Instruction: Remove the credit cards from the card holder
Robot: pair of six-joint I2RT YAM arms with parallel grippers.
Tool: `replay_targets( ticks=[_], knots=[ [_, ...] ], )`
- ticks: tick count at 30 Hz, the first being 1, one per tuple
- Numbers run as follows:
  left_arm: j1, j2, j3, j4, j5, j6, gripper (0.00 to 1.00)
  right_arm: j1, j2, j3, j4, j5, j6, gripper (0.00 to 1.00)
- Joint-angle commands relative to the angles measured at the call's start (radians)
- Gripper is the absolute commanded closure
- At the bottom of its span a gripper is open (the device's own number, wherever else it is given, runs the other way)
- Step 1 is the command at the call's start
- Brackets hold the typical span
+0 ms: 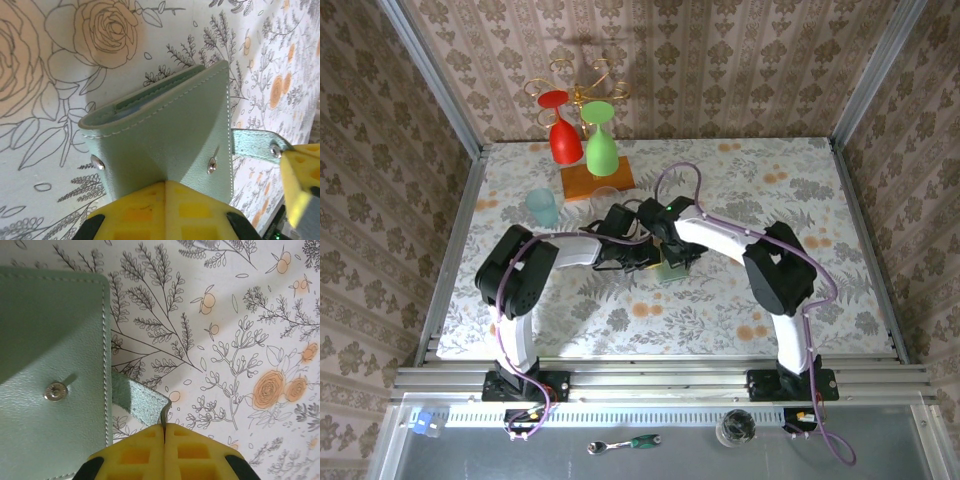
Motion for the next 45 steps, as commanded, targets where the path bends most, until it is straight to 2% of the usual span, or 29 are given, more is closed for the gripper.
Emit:
replay_targets(
  ticks=[1, 6, 10, 14, 18, 25, 32, 37, 45],
  knots=[
    [-0.006, -0.010, 0.023, -0.168, -0.081, 0.049, 0.96, -0.029, -0.057, -0.047, 0.038, -0.133, 0.033, 0.91],
    [-0.006, -0.028, 0.059, -0.192, -0.080, 0.057, 0.92, -0.085, -0.121, -0.125, 0.133, -0.271, 0.068, 0.89],
    [-0.006, -0.037, 0.080, -0.213, -0.080, 0.066, 0.91, -0.119, -0.151, -0.170, 0.180, -0.335, 0.086, 0.88],
    [-0.004, -0.045, 0.088, -0.221, -0.075, 0.069, 0.89, -0.148, -0.173, -0.208, 0.219, -0.377, 0.095, 0.85],
    [-0.004, -0.063, 0.089, -0.219, -0.072, 0.068, 0.83, -0.173, -0.184, -0.231, 0.243, -0.403, 0.098, 0.80],
    [-0.004, -0.093, 0.102, -0.230, -0.088, 0.066, 0.79, -0.202, -0.174, -0.250, 0.293, -0.468, 0.088, 0.74],
    [-0.009, -0.096, 0.109, -0.239, -0.107, 0.061, 0.79, -0.216, -0.134, -0.244, 0.320, -0.504, 0.077, 0.73],
    [-0.014, -0.091, 0.112, -0.234, -0.111, 0.043, 0.78, -0.224, -0.112, -0.244, 0.335, -0.539, 0.068, 0.79],
    [-0.019, -0.088, 0.124, -0.246, -0.127, 0.037, 0.77, -0.235, -0.077, -0.245, 0.360, -0.574, 0.054, 0.80]
  ],
)
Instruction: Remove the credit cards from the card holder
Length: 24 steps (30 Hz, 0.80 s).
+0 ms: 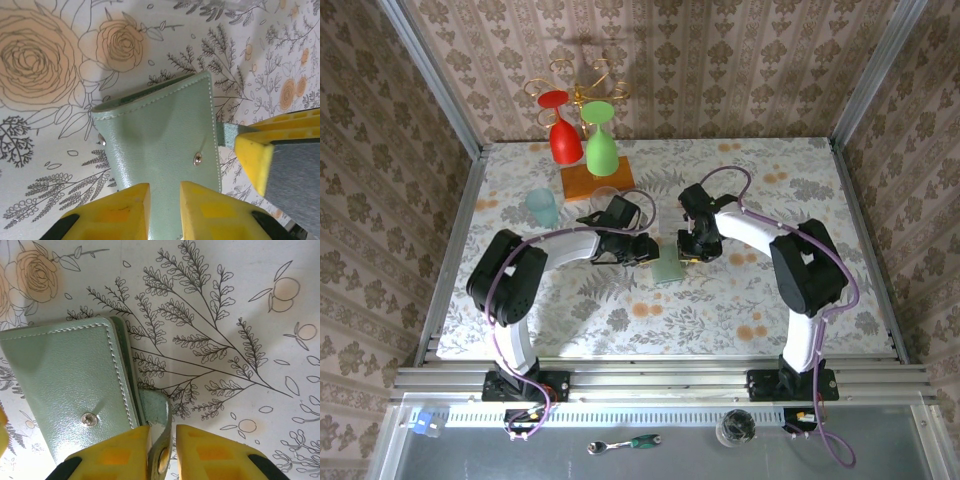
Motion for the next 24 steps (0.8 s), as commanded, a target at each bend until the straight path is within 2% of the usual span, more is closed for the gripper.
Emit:
replay_targets(
  ticks=[1, 12, 24],
  knots=[
    [-0.007, -0.018, 0.035, -0.029, -0.017, -0.011, 0.77, -0.009, 0.030, -0.006, 0.016, -0.040, -0.019, 0.80],
    [-0.014, -0.025, 0.053, -0.052, -0.033, -0.019, 0.76, -0.021, 0.052, -0.033, 0.044, -0.072, -0.022, 0.81],
    [-0.014, -0.062, 0.021, -0.029, -0.048, -0.020, 0.76, -0.026, 0.027, -0.052, 0.081, -0.089, -0.017, 0.90]
  ],
)
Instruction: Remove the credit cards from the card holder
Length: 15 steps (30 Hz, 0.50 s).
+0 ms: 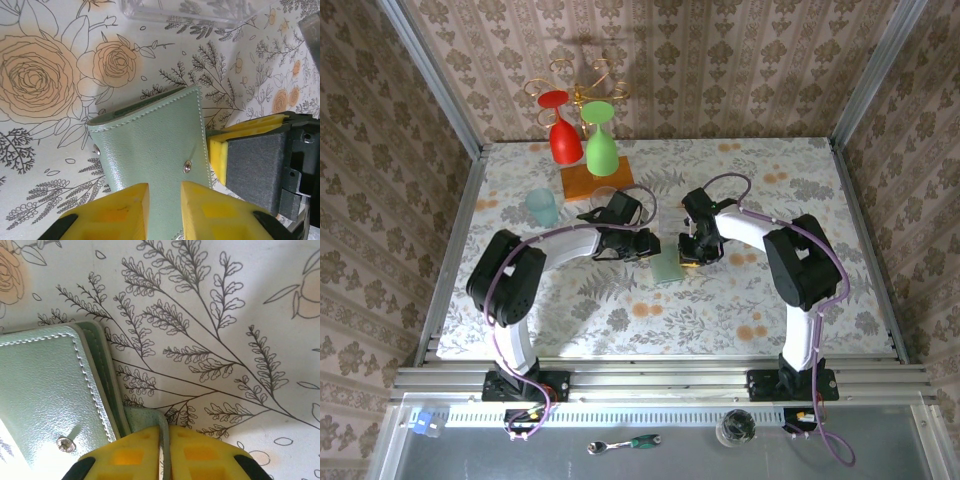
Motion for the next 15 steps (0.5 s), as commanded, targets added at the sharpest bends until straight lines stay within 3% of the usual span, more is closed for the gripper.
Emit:
replay_targets(
  ticks=[1, 15],
  knots=[
    [-0.007, -0.056, -0.016, 0.001, -0.018, -0.014, 0.76, -0.004, -0.016, -0.016, 0.015, -0.026, -0.015, 0.90],
    [0.018, -0.115, -0.066, 0.045, 0.011, -0.014, 0.76, 0.002, -0.114, -0.015, -0.048, 0.019, -0.009, 0.92]
  ],
)
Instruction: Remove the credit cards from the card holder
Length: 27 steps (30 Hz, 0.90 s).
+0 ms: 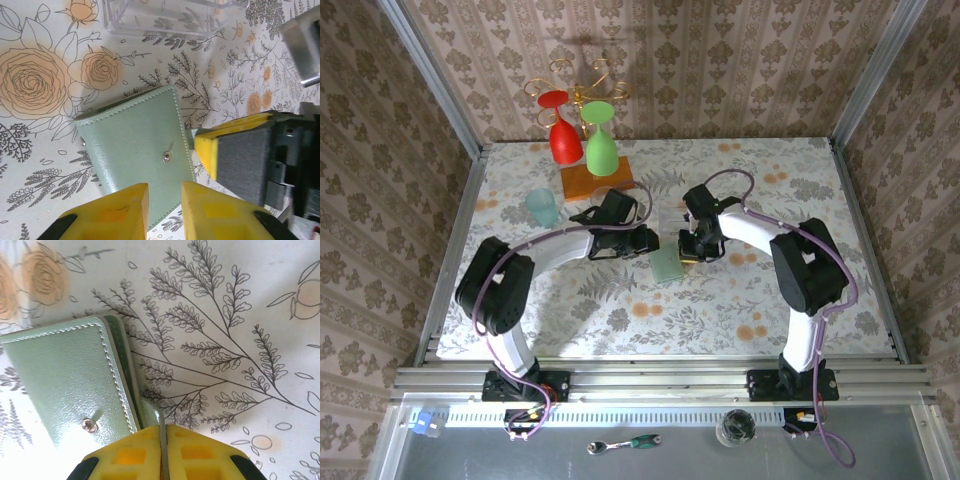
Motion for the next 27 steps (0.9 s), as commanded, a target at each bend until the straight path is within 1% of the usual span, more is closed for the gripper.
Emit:
replay_targets(
  ticks=[1, 7, 14, 20, 27],
  knots=[
    [0.012, -0.044, -0.035, 0.018, 0.004, 0.001, 0.76, 0.004, -0.060, -0.015, -0.047, 0.025, -0.008, 0.92],
    [0.028, -0.091, -0.077, 0.032, 0.008, 0.004, 0.76, 0.025, -0.093, 0.013, -0.094, 0.051, 0.004, 0.92],
    [0.058, -0.154, -0.162, 0.097, 0.016, -0.004, 0.76, 0.070, -0.115, 0.053, -0.153, 0.113, 0.009, 0.92],
    [0.095, -0.187, -0.221, 0.158, 0.042, -0.022, 0.76, 0.103, -0.135, 0.086, -0.211, 0.142, 0.019, 0.91],
    [0.115, -0.216, -0.281, 0.199, 0.065, -0.022, 0.75, 0.141, -0.121, 0.186, -0.305, 0.190, 0.007, 0.90]
  ],
)
